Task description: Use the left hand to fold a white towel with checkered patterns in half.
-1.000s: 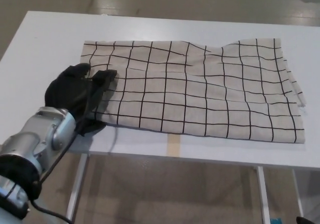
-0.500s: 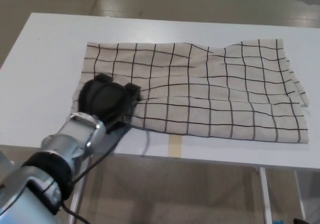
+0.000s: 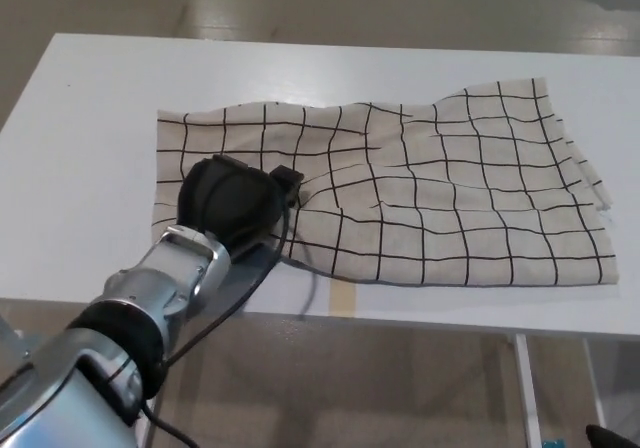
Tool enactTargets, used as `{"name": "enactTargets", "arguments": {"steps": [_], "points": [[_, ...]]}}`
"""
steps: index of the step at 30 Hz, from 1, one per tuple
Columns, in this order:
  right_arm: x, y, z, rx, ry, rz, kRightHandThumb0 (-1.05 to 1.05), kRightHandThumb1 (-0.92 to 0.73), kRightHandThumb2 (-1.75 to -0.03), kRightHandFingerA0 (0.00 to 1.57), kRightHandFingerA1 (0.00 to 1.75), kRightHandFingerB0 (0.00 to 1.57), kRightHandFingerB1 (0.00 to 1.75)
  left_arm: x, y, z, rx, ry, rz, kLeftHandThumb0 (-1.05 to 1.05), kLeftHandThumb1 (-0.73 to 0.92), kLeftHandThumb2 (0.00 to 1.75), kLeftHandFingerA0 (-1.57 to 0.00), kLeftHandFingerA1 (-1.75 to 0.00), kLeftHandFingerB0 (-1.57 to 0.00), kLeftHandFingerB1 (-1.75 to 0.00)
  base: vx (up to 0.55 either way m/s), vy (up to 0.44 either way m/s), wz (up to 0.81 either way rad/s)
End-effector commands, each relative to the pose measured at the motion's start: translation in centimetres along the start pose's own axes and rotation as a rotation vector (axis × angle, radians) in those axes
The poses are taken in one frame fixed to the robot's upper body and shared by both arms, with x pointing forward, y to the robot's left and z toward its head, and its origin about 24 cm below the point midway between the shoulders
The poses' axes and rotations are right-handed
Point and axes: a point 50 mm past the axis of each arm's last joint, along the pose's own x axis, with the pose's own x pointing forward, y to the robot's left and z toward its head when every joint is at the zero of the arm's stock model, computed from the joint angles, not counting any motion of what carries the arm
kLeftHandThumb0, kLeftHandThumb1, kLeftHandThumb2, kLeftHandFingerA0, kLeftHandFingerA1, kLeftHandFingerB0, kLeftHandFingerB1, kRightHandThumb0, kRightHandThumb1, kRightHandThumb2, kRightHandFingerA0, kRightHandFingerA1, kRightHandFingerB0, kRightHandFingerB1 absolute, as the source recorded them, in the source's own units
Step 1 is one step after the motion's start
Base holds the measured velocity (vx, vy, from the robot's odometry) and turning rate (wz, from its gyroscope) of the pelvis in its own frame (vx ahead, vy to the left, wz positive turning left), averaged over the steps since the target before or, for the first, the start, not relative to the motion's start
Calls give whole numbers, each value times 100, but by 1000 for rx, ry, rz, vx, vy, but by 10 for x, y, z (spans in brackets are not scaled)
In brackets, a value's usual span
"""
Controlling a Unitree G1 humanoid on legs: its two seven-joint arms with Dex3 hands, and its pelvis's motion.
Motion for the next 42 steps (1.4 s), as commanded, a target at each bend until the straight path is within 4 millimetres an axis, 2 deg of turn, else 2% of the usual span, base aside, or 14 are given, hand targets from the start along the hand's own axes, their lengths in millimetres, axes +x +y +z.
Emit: {"name": "enactTargets", "arguments": {"steps": [1, 2, 3, 4, 5, 8, 11, 15, 20, 29, 32, 33, 36, 42], "points": [[0, -1, 0, 28, 8, 12, -21, -57, -57, 58, 47, 47, 46, -16, -11, -35, -10, 82, -90, -34, 71, 60, -80, -175, -62, -171, 0, 0, 0], [1, -1, 0, 25, 10, 18, -21, -57, -57, 58, 47, 48, 47, -17, -2, -53, -17, 121, -85, -35, 71, 60, -80, -175, -62, -171, 0, 0, 0], [2, -1, 0, 23, 7, 17, -21, -57, -56, 58, 47, 49, 47, -18, 3, -63, -28, 145, -71, -36, 71, 60, -80, -175, -63, -170, 0, 0, 0], [2, -1, 0, 23, 7, 17, -21, -57, -56, 58, 47, 49, 47, -18, 3, -63, -28, 145, -71, -36, 71, 60, -80, -175, -63, -170, 0, 0, 0], [3, -1, 0, 19, 3, 19, -21, -57, -56, 58, 47, 49, 47, -20, 11, -76, -37, 177, -47, -36, 71, 60, -80, -175, -63, -170, 0, 0, 0], [3, -1, 0, 12, 2, 21, -21, -57, -56, 58, 47, 49, 47, -23, 19, -90, -5, 205, -26, -35, 71, 60, -79, -175, -62, -170, 0, 0, 0], [2, -2, -1, 10, 3, 22, -21, -57, -56, 58, 47, 49, 47, -25, 20, -94, 4, 209, -23, -35, 71, 60, -79, -175, -62, -170, 0, 0, 3], [3, 0, -1, -6, 5, 28, -21, -58, -57, 58, 47, 49, 47, -33, 39, -126, 154, 261, -58, -38, 71, 60, -77, -175, -62, -172, 0, 0, 0], [4, 0, -2, -25, 4, 26, -23, -57, -57, 58, 47, 50, 47, -34, 57, -146, 242, 315, -100, -42, 72, 60, -77, -175, -63, -171, 0, 0, 0], [3, 0, -2, -24, 3, 18, -23, -58, -57, 60, 48, 50, 48, -31, 74, -150, 330, 299, -71, -43, 71, 61, -79, -175, -65, -168, 0, 0, 0], [3, 0, -2, -31, 4, 22, -24, -57, -57, 60, 47, 51, 48, -26, 86, -145, 394, 225, 24, -44, 69, 61, -84, -175, -67, -171, 0, 0, 0], [0, 0, -4, -26, 8, 22, -24, -57, -57, 59, 48, 50, 48, -23, 92, -140, 475, 169, 73, -44, 69, 61, -85, -175, -68, -171, 0, 0, 0], [-1, 1, -4, -23, 8, 19, -24, -57, -57, 59, 48, 51, 48, -18, 100, -135, 541, 110, 105, -43, 68, 61, -89, -175, -70, -170, 0, 0, 0], [0, 2, -5, -38, 8, 16, -23, -57, -57, 59, 48, 51, 48, -3, 135, -114, 651, -48, 275, -37, 59, 59, -87, -175, -74, -164, 0, 0, 0]]}}
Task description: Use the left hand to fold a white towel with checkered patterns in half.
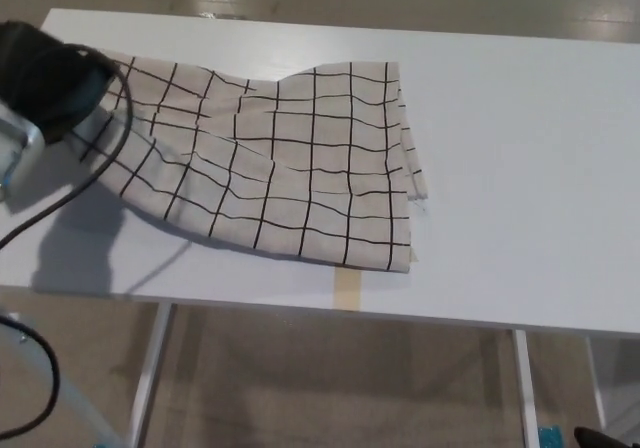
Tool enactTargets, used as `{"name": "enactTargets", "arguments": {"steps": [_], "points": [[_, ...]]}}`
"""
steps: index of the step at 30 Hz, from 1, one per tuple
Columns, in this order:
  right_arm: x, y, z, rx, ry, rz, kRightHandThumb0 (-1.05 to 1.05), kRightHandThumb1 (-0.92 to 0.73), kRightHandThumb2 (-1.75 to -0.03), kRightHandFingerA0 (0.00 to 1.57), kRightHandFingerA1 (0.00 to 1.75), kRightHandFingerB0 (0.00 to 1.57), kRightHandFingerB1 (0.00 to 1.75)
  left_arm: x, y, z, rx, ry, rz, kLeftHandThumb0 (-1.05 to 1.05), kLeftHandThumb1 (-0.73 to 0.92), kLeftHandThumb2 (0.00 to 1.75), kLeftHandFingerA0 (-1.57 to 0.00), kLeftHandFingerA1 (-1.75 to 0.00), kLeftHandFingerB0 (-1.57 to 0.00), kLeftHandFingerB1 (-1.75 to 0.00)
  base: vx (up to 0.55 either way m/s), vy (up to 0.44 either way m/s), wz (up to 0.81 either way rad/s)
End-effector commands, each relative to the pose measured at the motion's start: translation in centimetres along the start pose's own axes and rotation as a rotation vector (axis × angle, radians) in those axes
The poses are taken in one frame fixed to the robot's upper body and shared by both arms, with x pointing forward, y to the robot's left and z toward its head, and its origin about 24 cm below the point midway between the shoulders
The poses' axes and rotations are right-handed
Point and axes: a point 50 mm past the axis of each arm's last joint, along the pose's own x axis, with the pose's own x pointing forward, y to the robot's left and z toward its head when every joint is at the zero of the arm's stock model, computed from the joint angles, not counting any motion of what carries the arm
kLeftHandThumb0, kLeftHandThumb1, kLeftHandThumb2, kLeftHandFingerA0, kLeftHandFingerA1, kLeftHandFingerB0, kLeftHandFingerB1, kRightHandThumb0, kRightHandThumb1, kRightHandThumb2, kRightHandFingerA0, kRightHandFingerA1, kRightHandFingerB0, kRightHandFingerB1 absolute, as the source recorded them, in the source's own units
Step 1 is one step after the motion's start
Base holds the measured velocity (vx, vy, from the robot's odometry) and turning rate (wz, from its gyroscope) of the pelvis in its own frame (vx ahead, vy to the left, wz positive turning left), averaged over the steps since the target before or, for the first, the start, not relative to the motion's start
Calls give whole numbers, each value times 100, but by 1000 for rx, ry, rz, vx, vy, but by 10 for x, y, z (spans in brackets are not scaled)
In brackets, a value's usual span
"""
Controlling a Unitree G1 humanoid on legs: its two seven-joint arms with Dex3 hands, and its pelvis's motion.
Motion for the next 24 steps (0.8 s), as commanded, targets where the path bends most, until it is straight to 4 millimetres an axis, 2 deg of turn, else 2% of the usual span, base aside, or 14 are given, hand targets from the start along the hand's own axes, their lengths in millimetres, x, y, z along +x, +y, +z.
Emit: {"name": "enactTargets", "arguments": {"steps": [1, 4, 7, 14, 18, 19, 20, 22, 23, 24], "points": [[-3, -1, -2, -21, -8, -14, -23, -56, -56, 59, 48, 52, 48, 15, 49, 2, 132, -153, 294, -32, 57, 59, -88, -173, -76, -162, 0, 0, 0], [-4, -3, -2, -24, -12, -18, -23, -56, -56, 59, 48, 52, 48, 20, 64, 12, 120, -216, 380, -31, 56, 58, -90, -173, -77, -162, 0, 0, 0], [-9, -4, -4, -30, -3, -21, -23, -56, -56, 60, 49, 53, 49, 20, 84, 33, 52, -325, 517, -25, 55, 60, -93, -171, -83, -159, 0, 0, 0], [-14, -5, -5, -52, 21, 0, -24, -56, -56, 59, 47, 53, 48, 16, 105, 64, 15, -481, 602, -28, 54, 61, -100, -170, -89, -154, 0, 0, 0], [-12, -5, -3, -78, 26, -7, -25, -56, -56, 58, 47, 53, 48, 12, 119, 81, -8, -549, 659, -28, 53, 60, -97, -170, -90, -150, 0, 0, 0], [-11, -5, -3, -74, 20, -14, -25, -56, -56, 58, 47, 54, 48, 11, 122, 85, -14, -565, 668, -27, 36, 80, -124, -139, -107, -126, 0, 0, 0], [-10, -6, -2, -74, 16, -16, -25, -56, -57, 58, 47, 54, 48, 11, 123, 87, -10, -570, 674, -27, 36, 79, -126, -140, -106, -124, 0, 0, 0], [-11, -5, -2, -59, 12, -17, -25, -57, -57, 57, 47, 54, 48, 10, 125, 99, 5, -606, 677, -27, 35, 78, -126, -140, -105, -125, 0, 0, 0], [-10, -5, -2, -58, 11, -17, -25, -57, -57, 57, 47, 54, 48, 10, 125, 99, 6, -605, 678, -27, 35, 78, -126, -140, -105, -125, 0, 0, 0], [-8, -4, -1, -45, 9, -21, -25, -57, -57, 57, 47, 55, 49, 10, 124, 108, 21, -628, 673, -28, 50, 58, -95, -170, -86, -151, 0, 0, 0]]}}
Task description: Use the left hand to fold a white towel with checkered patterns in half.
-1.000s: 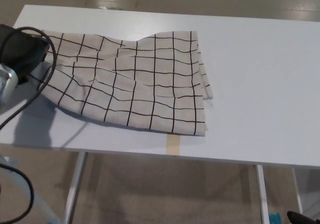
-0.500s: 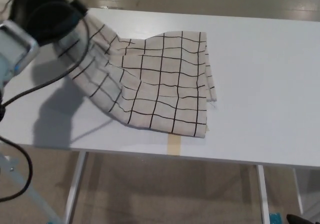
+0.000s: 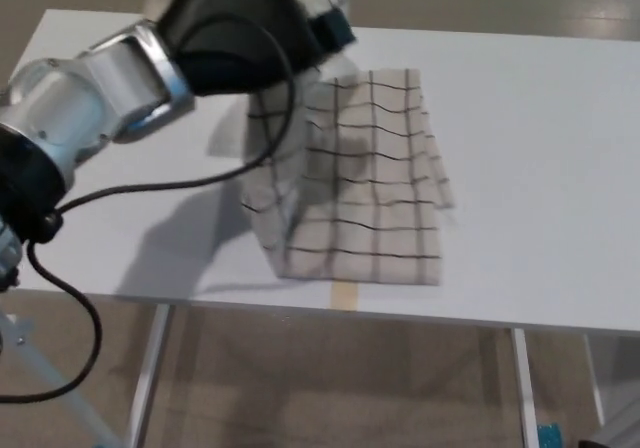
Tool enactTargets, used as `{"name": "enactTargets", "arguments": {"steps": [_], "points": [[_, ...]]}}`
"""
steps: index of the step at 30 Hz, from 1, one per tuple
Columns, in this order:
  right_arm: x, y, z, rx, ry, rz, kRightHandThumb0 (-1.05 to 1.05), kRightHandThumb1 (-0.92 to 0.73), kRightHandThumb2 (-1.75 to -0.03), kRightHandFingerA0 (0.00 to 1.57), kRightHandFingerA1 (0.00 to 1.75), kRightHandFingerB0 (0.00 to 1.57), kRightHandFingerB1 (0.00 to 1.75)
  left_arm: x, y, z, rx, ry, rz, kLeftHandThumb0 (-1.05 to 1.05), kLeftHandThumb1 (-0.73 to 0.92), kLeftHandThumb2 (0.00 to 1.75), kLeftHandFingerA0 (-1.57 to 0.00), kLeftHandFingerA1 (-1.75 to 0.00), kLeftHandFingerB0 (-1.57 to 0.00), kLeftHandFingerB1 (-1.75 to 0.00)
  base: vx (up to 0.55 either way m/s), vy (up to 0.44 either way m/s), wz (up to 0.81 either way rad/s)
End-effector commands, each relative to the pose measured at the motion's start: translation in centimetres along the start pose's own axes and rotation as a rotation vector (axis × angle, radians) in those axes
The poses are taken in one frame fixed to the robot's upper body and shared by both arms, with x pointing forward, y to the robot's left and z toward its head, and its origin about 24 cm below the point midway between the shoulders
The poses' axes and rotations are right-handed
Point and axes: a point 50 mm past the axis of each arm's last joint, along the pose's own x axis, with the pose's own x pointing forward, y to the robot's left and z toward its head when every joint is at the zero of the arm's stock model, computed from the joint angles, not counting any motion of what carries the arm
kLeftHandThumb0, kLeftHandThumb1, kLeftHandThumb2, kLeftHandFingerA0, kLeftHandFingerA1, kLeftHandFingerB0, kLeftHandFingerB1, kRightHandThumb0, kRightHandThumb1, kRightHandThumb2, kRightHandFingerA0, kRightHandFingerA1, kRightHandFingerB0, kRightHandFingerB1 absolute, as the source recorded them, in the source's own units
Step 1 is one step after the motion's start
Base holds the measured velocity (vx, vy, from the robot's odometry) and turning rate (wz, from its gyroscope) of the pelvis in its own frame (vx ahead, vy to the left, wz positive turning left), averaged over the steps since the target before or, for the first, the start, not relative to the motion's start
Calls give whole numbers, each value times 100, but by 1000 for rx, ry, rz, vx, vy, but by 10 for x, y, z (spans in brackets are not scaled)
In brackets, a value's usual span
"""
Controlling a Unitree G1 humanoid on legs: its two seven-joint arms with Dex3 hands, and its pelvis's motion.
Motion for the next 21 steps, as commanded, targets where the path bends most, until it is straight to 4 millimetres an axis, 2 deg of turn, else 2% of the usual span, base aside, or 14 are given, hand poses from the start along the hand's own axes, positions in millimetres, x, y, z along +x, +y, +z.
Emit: {"name": "enactTargets", "arguments": {"steps": [1, 2, 3, 4, 5, 6, 7, 8, 9, 13, 14, 15, 19, 21], "points": [[0, 0, 0, 7, 13, -15, -24, -57, -57, 57, 48, 56, 49, 11, -5, 28, -2, -116, -21, -29, 50, 58, -95, -169, -87, -149, 0, 0, 0], [0, 0, -1, 10, 17, -18, -24, -57, -57, 57, 48, 56, 49, 13, -8, 34, 0, -138, -25, -29, 50, 58, -95, -169, -87, -149, 0, 0, 0], [2, 1, 0, 11, 14, -18, -24, -57, -57, 57, 48, 56, 49, 14, -8, 35, 2, -143, -26, -29, 35, 77, -125, -141, -102, -123, 0, 0, 0], [4, 2, 2, 16, 8, -18, -24, -56, -57, 57, 48, 56, 49, 16, -9, 39, -12, -160, -41, -36, 48, 61, -94, -161, -97, -128, 0, 0, 0], [5, 2, 2, 18, 6, -18, -24, -56, -57, 57, 48, 56, 49, 17, -10, 42, -23, -169, -50, -36, 48, 61, -94, -161, -97, -128, 0, 0, 0], [6, 3, 4, 22, 0, -17, -23, -56, -56, 58, 48, 57, 49, 18, -13, 49, -60, -183, -112, -39, 52, 56, -83, -117, -91, -69, 0, 0, 0], [7, 4, 5, 24, -5, -17, -23, -56, -56, 58, 48, 57, 49, 19, -15, 53, -85, -193, -157, -39, 52, 56, -83, -117, -91, -69, 0, 0, 0], [8, 4, 5, 18, -9, -15, -23, -56, -56, 59, 48, 57, 49, 20, -21, 63, -113, -201, -277, -65, 61, 59, -39, -45, -40, -33, 0, 0, 0], [7, 4, 5, 6, -12, -12, -23, -56, -56, 59, 48, 57, 49, 19, -29, 78, -167, -204, -437, -71, 62, 60, -22, -30, -26, -31, 0, 0, 0], [10, 3, 7, 5, -15, -3, -22, -56, -56, 58, 48, 56, 49, 14, -40, 99, -347, -151, -642, -79, 61, 59, 0, -21, -11, -28, 0, 0, 0], [13, 3, 8, 3, -27, 4, -22, -56, -56, 60, 48, 56, 49, 12, -43, 106, -355, -150, -684, -76, 47, 89, 0, -15, -9, -37, 0, 0, 0], [14, 2, 9, 0, -32, 7, -22, -56, -56, 60, 48, 56, 49, 11, -44, 108, -351, -152, -694, -76, 47, 89, 0, -15, -9, -37, 0, 0, 0], [14, 0, 8, -9, -47, 7, -22, -57, -58, 63, 49, 57, 51, 11, -48, 122, -291, -192, -712, -38, 25, 89, 0, -50, 0, -47, 0, 0, 0], [13, 2, 7, -1, -50, 3, -21, -57, -58, 63, 49, 57, 51, 14, -50, 130, -285, -224, -727, -38, 25, 89, 0, -50, 0, -46, 0, 0, 0]]}}
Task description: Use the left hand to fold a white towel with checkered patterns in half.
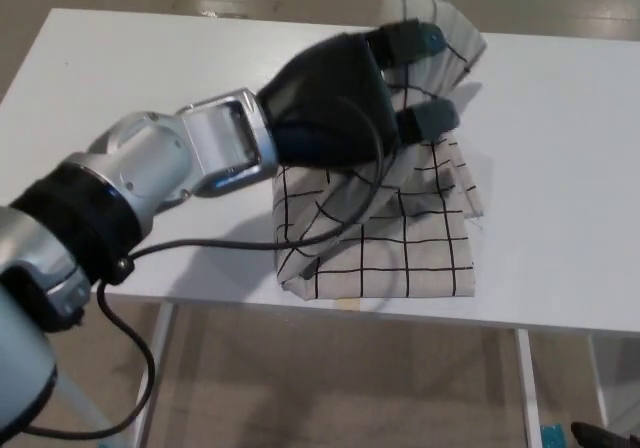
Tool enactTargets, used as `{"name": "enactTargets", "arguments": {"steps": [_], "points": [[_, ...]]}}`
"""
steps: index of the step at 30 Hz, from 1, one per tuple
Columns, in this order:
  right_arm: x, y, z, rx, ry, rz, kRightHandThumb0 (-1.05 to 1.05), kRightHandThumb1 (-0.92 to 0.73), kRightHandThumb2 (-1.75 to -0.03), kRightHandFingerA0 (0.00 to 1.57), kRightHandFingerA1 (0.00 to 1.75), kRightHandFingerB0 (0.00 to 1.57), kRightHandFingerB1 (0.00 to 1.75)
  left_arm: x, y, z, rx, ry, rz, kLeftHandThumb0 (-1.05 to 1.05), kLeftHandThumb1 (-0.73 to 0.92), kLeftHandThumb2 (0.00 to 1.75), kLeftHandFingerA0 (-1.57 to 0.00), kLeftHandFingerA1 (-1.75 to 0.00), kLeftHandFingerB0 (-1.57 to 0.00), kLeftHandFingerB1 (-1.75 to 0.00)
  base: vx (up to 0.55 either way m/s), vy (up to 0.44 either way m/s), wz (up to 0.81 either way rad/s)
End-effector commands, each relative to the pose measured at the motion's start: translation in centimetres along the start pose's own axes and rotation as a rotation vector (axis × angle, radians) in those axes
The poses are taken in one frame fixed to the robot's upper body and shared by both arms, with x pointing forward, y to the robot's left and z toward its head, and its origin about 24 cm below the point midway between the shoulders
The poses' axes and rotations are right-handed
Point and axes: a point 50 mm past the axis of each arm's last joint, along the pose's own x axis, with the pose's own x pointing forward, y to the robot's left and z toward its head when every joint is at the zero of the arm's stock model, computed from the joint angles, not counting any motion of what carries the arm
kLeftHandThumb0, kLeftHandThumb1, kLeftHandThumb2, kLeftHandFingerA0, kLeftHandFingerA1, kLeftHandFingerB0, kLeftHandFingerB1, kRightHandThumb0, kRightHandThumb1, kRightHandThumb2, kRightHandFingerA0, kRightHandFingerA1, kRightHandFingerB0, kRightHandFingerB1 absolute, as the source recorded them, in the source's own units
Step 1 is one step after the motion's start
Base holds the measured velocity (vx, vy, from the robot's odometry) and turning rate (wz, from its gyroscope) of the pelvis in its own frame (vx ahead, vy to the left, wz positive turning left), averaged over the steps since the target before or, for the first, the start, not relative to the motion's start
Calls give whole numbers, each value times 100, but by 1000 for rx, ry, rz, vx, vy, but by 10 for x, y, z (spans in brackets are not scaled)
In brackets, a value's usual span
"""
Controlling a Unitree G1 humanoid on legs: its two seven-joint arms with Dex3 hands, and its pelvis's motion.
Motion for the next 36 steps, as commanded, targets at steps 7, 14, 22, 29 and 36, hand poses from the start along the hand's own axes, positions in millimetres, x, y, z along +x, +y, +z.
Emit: {"name": "enactTargets", "arguments": {"steps": [7, 14, 22, 29, 36], "points": [[-2, 5, -2, 23, -3, 10, -20, -55, -56, 61, 49, 57, 51, 27, -33, 71, -238, -110, -558, -82, 50, 88, 0, -1, -13, -25, 0, 0, 0], [2, 6, 0, 9, -27, 18, -20, -55, -56, 65, 50, 58, 51, 37, -12, 62, -289, -67, -464, -77, 46, 89, 0, -8, -1, -29, 0, 0, 0], [0, 7, -1, -3, -33, 23, -20, -54, -56, 66, 51, 59, 52, 43, 31, 29, -493, 25, -328, -84, 56, 59, -1, -23, -10, -29, 0, 0, 0], [3, 7, 0, 11, -31, 18, -18, -54, -56, 66, 51, 60, 53, 29, 121, -53, -1115, 152, 76, -94, 51, 69, 0, -14, -3, -28, 0, 0, 0], [6, 6, 1, -7, -28, 24, -20, -53, -55, 66, 51, 61, 52, -8, 181, -103, -1161, 90, 379, -91, 49, 78, 0, -3, -4, -22, 0, 0, 0]]}}
